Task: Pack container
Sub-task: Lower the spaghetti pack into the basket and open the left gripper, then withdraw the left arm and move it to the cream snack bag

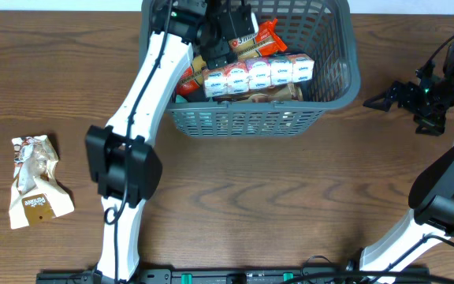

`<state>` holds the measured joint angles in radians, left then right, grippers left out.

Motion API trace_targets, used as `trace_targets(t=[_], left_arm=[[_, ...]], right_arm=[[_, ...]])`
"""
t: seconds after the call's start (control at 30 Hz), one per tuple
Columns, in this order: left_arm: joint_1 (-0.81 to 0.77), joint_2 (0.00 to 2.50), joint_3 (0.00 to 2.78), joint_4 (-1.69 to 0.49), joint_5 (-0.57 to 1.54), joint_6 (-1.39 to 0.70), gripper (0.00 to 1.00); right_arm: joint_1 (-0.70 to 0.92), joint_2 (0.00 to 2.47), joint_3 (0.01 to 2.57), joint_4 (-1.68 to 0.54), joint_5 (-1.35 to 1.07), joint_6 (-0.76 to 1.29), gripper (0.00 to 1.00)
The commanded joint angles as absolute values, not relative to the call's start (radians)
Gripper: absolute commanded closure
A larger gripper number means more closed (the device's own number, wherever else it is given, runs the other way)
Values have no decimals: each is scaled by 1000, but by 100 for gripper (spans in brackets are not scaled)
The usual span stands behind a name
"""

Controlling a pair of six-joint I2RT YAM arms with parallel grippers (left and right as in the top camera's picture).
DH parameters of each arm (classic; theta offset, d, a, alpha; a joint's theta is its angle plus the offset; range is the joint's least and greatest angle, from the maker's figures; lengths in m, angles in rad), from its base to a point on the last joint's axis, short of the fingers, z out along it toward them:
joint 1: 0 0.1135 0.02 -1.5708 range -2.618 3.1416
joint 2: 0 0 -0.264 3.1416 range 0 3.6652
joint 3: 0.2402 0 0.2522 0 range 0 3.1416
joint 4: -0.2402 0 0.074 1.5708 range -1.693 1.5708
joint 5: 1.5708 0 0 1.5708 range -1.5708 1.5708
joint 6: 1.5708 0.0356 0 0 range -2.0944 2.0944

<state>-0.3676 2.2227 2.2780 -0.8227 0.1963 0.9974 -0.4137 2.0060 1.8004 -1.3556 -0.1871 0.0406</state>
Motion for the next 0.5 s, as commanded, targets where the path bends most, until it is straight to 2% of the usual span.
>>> trace_targets(t=[0.0, 0.13, 0.27, 0.33, 0.47], left_arm=[[-366, 2073, 2310, -809, 131, 962, 2], [-358, 1935, 2310, -804, 60, 920, 2], [-310, 1794, 2310, -851, -93, 650, 2], [-253, 1731, 2310, -944, -197, 471, 2], [-102, 1649, 2310, -1204, -222, 250, 2]], right_arm=[[-404, 2011, 1798, -1355, -199, 27, 1], [-404, 2011, 1798, -1355, -199, 20, 1], [-404, 2011, 1798, -1354, -199, 20, 1], [-404, 2011, 1798, -1355, -199, 20, 1], [-404, 2011, 1798, -1358, -199, 20, 1]])
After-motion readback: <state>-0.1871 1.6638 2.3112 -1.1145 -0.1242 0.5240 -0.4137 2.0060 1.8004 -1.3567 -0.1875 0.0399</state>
